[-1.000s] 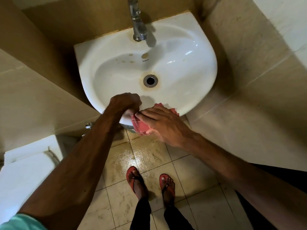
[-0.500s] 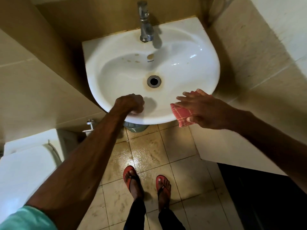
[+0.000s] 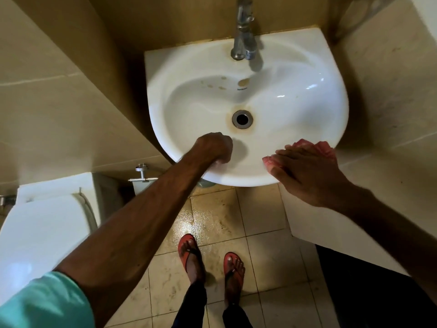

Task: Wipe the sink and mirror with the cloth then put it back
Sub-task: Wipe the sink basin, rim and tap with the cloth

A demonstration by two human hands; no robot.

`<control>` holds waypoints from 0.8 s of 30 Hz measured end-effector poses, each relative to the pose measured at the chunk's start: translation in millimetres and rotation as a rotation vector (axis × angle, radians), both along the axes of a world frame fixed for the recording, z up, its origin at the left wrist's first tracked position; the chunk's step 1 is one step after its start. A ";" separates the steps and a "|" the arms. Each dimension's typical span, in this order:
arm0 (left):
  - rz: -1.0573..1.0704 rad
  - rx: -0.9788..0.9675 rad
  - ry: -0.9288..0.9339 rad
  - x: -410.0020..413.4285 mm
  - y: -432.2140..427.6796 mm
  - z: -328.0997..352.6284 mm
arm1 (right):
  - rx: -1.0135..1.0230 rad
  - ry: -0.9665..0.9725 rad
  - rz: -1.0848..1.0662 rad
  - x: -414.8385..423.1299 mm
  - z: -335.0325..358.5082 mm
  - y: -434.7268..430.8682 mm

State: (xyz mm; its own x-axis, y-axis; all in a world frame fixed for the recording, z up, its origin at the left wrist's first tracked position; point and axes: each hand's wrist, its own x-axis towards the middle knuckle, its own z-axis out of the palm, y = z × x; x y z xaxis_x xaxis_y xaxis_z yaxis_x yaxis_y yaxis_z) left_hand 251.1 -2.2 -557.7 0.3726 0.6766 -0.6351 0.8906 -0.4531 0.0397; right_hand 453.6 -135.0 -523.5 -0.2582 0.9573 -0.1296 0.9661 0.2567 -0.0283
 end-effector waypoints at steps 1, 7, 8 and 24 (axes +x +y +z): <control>-0.005 0.010 -0.001 1.7 0.0 2.4 | -0.078 -0.055 0.011 -3.8 5.7 12.0; -0.032 0.051 -0.040 -0.9 0.6 5.0 | -0.533 -0.179 0.027 -13.3 -22.2 68.0; -0.027 0.040 -0.049 -3.3 1.0 4.4 | -0.561 -0.182 -0.004 -15.4 -31.6 72.4; -0.052 0.039 -0.159 -19.8 14.3 -5.9 | -0.693 -0.128 -0.062 -8.4 -36.9 87.5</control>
